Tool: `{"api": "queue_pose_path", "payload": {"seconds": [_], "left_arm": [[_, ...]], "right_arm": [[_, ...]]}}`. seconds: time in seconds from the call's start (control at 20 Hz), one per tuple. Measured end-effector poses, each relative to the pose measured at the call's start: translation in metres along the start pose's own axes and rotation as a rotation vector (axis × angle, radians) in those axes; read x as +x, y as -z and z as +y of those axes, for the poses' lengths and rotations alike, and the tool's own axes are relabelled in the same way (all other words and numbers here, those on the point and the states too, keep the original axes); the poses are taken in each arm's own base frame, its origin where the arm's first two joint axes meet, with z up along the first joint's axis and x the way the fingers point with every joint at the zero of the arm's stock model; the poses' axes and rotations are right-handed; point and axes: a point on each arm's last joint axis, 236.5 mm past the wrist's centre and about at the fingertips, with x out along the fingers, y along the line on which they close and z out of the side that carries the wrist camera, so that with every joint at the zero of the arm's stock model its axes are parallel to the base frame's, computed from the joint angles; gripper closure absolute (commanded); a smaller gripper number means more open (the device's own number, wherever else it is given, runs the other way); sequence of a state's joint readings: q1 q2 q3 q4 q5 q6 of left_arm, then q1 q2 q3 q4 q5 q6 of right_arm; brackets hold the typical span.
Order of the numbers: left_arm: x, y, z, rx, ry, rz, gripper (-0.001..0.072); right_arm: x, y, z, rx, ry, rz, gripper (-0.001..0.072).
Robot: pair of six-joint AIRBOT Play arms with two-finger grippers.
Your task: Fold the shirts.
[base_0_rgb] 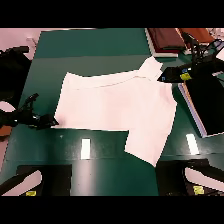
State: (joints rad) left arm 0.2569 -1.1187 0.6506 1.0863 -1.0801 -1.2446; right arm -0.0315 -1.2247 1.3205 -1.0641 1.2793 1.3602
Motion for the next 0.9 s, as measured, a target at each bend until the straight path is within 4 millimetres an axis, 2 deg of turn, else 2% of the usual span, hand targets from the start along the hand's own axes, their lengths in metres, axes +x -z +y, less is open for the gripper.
{"api": "queue_pose_path", "payload": {"seconds": [0.05,0.1,0.15,0.3,0.4,0.45,0.5,0.55,0.65,0.75,0.85,0.9], "left_arm": [[0.002,0.000,-0.004,0.005,0.009,-0.003,0.0232],[0.003,-0.001,-0.007,0.010,0.013,-0.009,0.0407],[0.005,-0.003,-0.007,0.012,0.011,-0.018,0.0675],[0.000,-0.012,-0.011,0.013,0.011,-0.042,0.0682],[-0.007,-0.022,-0.015,0.025,0.013,-0.061,0.0682],[-0.011,-0.026,-0.018,0.030,0.015,-0.069,0.0682],[-0.015,-0.029,-0.020,0.036,0.017,-0.074,0.0682],[-0.018,-0.033,-0.022,0.042,0.018,-0.083,0.0682],[-0.022,-0.038,-0.024,0.046,0.019,-0.092,0.0682],[-0.025,-0.041,-0.025,0.050,0.019,-0.101,0.0682],[-0.026,-0.043,-0.025,0.052,0.019,-0.105,0.0682],[-0.027,-0.043,-0.026,0.052,0.020,-0.107,0.0682]], "right_arm": [[0.000,0.000,0.000,0.000,0.000,0.001,0.0280],[0.000,0.001,0.001,-0.001,0.000,0.001,0.0280],[-0.001,0.002,0.000,0.000,-0.001,0.006,0.0280],[-0.003,0.017,-0.012,0.034,0.008,0.047,0.0280],[-0.003,0.040,-0.031,0.089,0.031,0.095,0.0279],[-0.002,0.059,-0.047,0.125,0.059,0.129,0.0257],[-0.002,0.080,-0.062,0.166,0.089,0.165,0.0153],[-0.002,0.106,-0.079,0.217,0.119,0.207,0.0093],[-0.001,0.160,-0.104,0.342,0.152,0.290,0.0098],[0.004,0.208,-0.115,0.472,0.142,0.357,0.0163],[0.014,0.242,-0.113,0.572,0.106,0.395,0.0174],[0.020,0.251,-0.111,0.601,0.086,0.398,0.0222]]}}
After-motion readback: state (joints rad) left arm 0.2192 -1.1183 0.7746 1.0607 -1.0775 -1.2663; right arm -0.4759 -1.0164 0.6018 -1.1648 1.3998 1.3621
